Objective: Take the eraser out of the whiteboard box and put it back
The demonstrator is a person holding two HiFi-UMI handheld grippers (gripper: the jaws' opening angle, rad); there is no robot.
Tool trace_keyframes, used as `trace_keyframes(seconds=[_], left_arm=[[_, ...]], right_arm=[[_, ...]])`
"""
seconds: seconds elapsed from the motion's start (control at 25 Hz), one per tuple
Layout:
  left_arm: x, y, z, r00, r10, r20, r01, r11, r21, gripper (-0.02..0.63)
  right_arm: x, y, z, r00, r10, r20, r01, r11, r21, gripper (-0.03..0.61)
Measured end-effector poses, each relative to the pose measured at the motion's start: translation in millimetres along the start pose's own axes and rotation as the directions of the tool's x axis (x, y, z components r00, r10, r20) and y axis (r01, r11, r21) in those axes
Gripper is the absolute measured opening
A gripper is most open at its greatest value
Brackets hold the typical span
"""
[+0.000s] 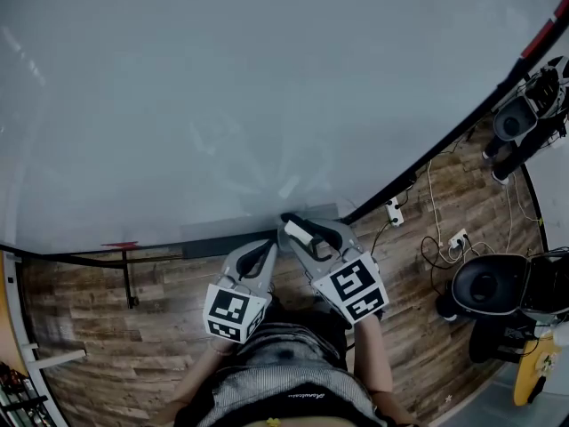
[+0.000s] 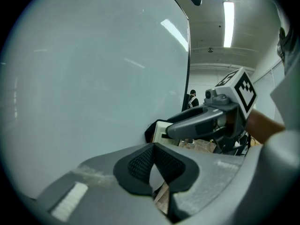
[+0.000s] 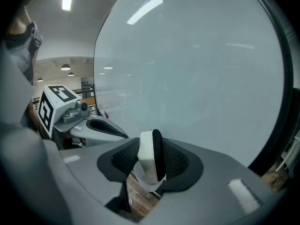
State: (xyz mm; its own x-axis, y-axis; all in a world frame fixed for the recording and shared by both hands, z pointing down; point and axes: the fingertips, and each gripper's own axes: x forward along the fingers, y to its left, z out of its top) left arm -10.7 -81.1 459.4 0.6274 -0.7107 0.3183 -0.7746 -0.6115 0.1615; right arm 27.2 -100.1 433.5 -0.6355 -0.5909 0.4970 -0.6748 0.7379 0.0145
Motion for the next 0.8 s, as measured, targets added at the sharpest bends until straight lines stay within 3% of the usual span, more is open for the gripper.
trace_keyframes(seconds=[0.8], left_arm=[[-0.4,8.0,-7.4,1.000,0.008,-0.022,-0.008,1.000,-0.007,0.002]], right_arm=[[34.0,-1.5,-45.1,0.998,0.033,-0.054,-0.031,0.999,0.043,0.155]])
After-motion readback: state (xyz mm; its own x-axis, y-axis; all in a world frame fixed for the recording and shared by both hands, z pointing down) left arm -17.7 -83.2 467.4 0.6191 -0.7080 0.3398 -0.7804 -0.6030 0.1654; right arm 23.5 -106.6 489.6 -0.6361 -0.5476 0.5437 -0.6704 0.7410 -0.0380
